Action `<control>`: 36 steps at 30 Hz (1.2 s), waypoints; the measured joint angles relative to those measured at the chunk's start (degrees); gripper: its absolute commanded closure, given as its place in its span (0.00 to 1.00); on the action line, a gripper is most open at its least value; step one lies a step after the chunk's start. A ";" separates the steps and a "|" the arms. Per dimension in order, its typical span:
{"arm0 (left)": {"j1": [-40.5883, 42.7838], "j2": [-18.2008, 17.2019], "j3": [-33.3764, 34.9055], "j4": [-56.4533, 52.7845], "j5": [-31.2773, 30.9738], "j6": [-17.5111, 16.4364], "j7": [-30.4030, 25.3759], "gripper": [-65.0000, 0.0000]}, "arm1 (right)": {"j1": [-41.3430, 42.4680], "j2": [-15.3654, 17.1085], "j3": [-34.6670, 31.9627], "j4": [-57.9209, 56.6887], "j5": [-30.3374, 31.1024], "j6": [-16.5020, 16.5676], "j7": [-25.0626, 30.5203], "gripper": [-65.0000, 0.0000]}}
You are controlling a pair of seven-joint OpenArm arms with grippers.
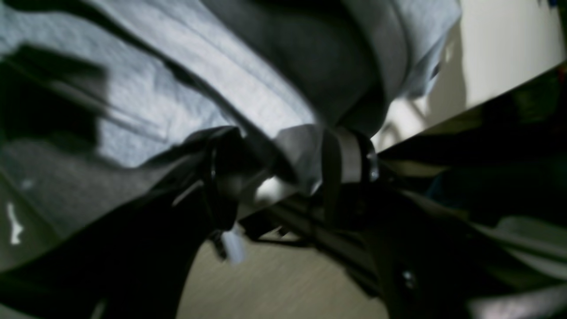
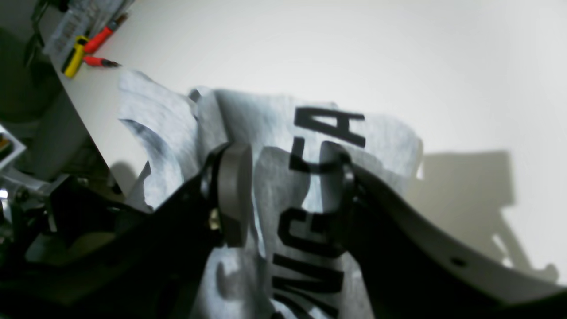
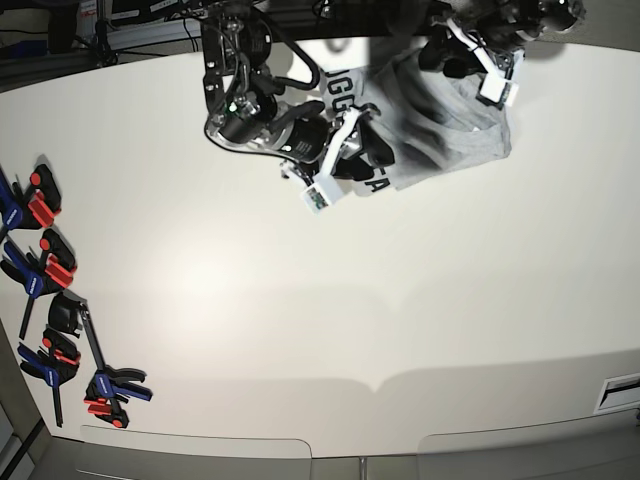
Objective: Fold the T-shirt properly
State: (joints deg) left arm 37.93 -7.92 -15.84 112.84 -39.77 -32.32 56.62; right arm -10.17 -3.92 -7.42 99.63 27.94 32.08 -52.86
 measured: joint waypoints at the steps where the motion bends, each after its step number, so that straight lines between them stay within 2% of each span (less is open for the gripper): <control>1: 0.00 -0.02 -0.02 0.00 0.66 0.42 0.22 0.58 | -0.02 -0.02 0.00 -0.98 -0.15 -0.04 0.11 0.64; 3: 0.00 -0.02 -0.02 0.00 0.61 1.05 0.17 0.60 | -0.02 -0.04 0.00 -2.71 -0.24 -0.04 0.15 0.64; 7: 0.00 0.15 -0.02 0.00 -2.93 1.25 -0.04 0.71 | -0.02 -0.02 0.00 -4.76 -0.09 -0.04 1.01 0.64; 11: 0.00 3.32 0.59 0.00 -3.04 1.31 -0.70 0.78 | 0.15 -0.07 0.00 -4.76 -0.09 -0.04 1.66 0.64; 15: -0.15 3.28 1.57 0.00 -2.82 1.25 -0.52 1.00 | 0.35 -0.02 0.00 -4.76 0.85 -0.04 1.68 0.64; 20: -0.15 0.66 1.40 0.00 0.22 1.27 -0.17 1.00 | 0.35 -0.04 0.00 -4.76 0.98 -0.04 1.70 0.64; 24: -0.13 -0.87 1.33 2.05 1.29 1.27 2.73 1.00 | 0.35 -0.04 0.00 -4.76 0.96 -0.04 1.66 0.64; 29: -0.11 -0.83 1.27 4.22 2.36 1.27 5.01 1.00 | 0.33 -0.04 0.00 -4.76 0.98 -0.04 1.66 0.64; 32: 0.00 -0.83 1.27 4.35 2.58 3.54 5.20 1.00 | 0.35 -0.04 0.00 -4.76 0.98 -0.04 1.66 0.64; 36: 0.00 -0.83 1.25 4.35 7.32 3.82 5.25 1.00 | 0.33 -0.04 0.00 -4.76 0.98 -0.04 1.66 0.64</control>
State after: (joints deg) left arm 37.93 -8.75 -14.59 117.19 -32.45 -28.49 61.87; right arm -9.85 -3.97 -7.42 94.87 28.93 32.03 -51.20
